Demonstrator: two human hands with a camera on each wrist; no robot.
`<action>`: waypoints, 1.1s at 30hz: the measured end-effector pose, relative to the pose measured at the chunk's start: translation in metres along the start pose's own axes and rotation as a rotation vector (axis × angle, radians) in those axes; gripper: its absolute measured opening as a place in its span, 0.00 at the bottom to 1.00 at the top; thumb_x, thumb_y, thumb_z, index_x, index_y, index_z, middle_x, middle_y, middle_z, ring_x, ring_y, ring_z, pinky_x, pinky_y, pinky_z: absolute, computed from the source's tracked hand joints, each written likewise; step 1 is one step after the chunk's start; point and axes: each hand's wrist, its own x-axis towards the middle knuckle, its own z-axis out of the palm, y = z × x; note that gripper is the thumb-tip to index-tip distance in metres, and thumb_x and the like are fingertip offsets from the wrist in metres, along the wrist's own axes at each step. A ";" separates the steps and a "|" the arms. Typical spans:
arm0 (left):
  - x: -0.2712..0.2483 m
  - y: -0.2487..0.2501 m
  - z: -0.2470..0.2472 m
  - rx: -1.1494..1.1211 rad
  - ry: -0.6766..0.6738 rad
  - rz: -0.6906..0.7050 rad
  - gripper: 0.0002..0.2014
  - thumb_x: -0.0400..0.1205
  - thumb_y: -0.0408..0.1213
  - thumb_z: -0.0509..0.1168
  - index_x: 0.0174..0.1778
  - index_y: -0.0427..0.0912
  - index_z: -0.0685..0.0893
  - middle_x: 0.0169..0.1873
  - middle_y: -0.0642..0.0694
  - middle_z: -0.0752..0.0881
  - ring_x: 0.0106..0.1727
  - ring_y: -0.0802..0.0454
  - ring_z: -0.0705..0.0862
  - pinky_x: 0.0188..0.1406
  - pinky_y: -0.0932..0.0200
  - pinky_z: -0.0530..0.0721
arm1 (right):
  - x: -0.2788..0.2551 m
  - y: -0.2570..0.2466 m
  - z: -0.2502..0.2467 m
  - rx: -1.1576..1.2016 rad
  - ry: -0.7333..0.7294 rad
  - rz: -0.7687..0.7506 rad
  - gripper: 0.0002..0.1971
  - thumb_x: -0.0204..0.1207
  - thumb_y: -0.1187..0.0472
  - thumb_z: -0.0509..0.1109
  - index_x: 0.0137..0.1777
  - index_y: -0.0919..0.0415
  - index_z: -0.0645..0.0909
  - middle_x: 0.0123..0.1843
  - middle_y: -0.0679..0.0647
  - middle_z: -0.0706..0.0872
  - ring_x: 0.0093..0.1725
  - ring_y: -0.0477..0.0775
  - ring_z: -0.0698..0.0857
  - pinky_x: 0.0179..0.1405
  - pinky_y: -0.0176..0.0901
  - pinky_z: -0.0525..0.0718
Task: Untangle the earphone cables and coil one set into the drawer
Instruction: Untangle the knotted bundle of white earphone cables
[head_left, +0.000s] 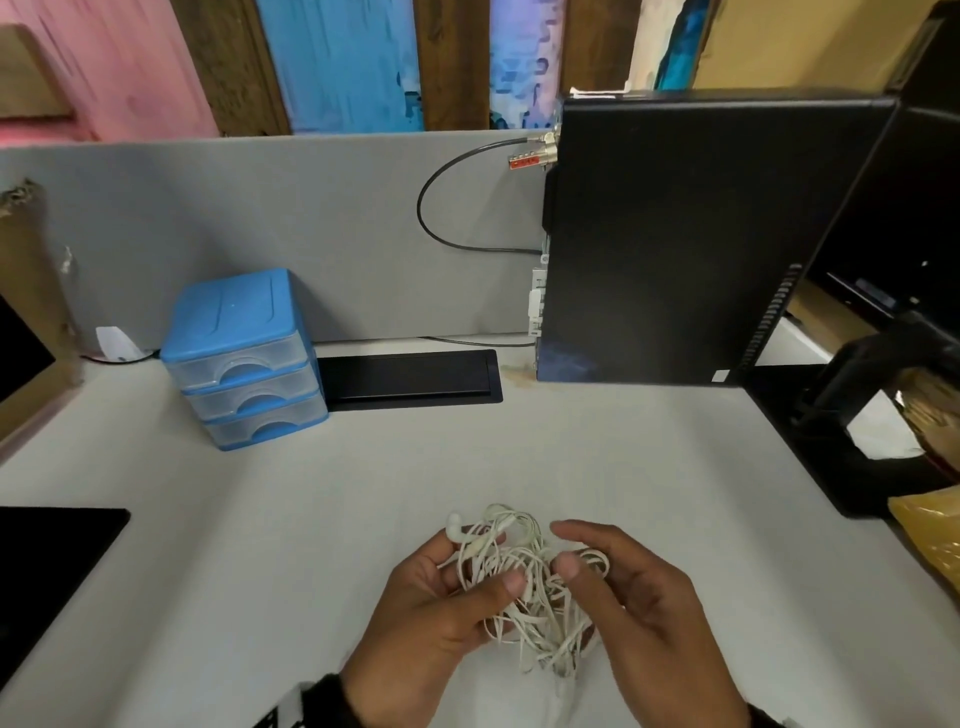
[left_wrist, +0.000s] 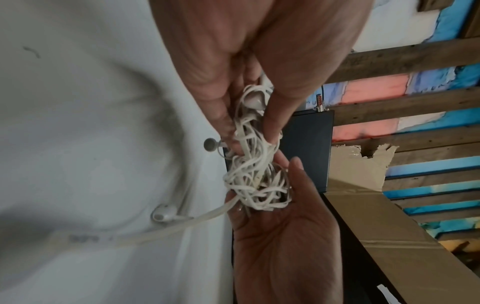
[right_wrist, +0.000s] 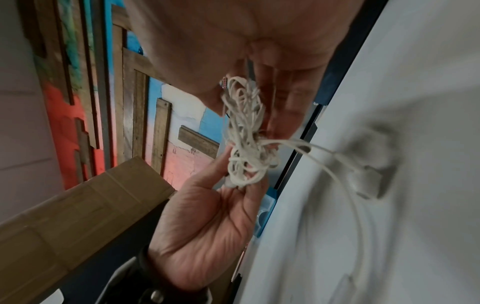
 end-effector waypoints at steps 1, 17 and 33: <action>0.000 0.000 -0.001 0.018 -0.008 0.012 0.19 0.63 0.26 0.76 0.50 0.44 0.92 0.50 0.32 0.91 0.46 0.40 0.91 0.45 0.47 0.89 | 0.001 -0.001 -0.001 -0.025 0.000 -0.002 0.08 0.71 0.54 0.75 0.47 0.41 0.90 0.40 0.53 0.92 0.41 0.49 0.90 0.41 0.36 0.86; -0.001 -0.001 -0.006 0.085 0.073 0.094 0.13 0.70 0.28 0.74 0.50 0.38 0.86 0.49 0.33 0.90 0.47 0.41 0.90 0.43 0.50 0.88 | 0.022 0.000 -0.025 0.186 0.029 0.127 0.09 0.79 0.76 0.65 0.42 0.67 0.83 0.39 0.62 0.90 0.38 0.52 0.86 0.37 0.45 0.81; 0.006 0.013 -0.022 -0.043 0.094 0.086 0.15 0.69 0.29 0.73 0.51 0.41 0.86 0.45 0.38 0.90 0.44 0.46 0.89 0.48 0.50 0.85 | 0.024 -0.005 -0.032 0.282 -0.078 0.207 0.10 0.73 0.71 0.71 0.53 0.64 0.89 0.43 0.62 0.92 0.37 0.57 0.90 0.28 0.37 0.83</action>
